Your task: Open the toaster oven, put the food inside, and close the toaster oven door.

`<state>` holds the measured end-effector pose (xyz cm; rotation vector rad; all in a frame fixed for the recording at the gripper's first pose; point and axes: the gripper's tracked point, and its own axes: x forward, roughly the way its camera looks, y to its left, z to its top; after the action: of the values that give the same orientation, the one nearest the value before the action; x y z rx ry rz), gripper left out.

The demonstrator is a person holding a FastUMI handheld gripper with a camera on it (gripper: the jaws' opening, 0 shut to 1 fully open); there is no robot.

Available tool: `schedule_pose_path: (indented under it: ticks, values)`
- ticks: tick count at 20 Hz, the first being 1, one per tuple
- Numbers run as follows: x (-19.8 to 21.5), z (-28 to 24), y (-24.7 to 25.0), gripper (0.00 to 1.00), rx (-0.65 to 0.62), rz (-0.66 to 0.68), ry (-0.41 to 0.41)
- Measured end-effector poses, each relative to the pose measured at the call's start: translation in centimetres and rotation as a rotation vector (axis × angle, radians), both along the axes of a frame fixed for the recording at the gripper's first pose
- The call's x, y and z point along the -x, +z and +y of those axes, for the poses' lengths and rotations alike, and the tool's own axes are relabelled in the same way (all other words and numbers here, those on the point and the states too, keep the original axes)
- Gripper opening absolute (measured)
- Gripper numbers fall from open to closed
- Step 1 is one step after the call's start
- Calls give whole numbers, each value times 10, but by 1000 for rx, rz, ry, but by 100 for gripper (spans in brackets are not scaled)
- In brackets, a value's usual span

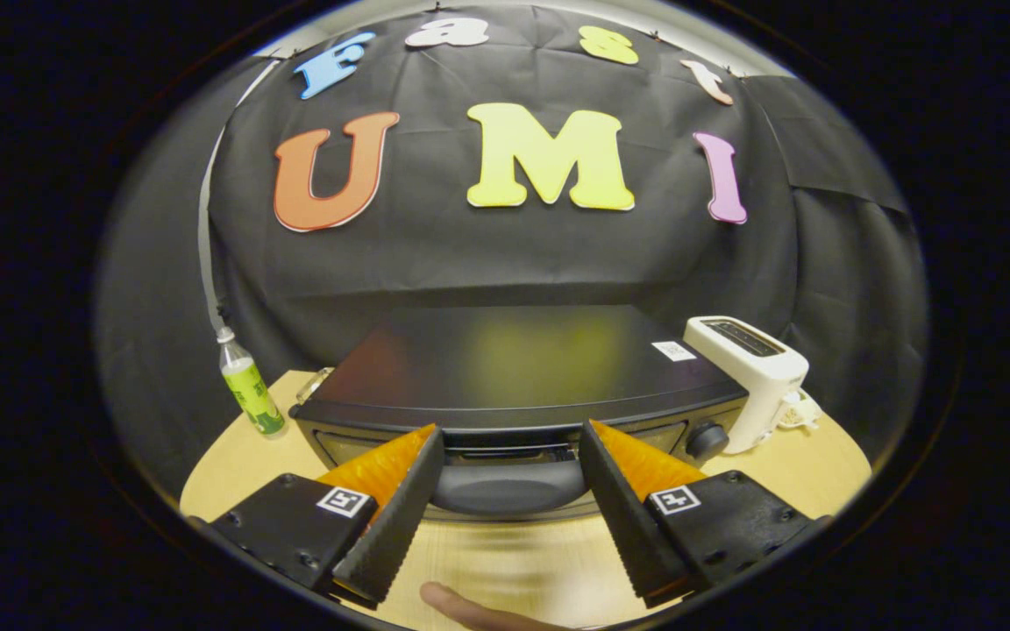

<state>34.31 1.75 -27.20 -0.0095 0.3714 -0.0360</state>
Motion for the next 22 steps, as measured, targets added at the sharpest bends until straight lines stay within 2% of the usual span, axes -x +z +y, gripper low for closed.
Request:
schedule_pose_path:
  ticks: [4,14,22]
  values:
    - [19,-1,-4,100,-9,16,-8]
    - [71,-1,-32,100,-52,92,31]
    - [103,-4,-63,100,-17,136,41]
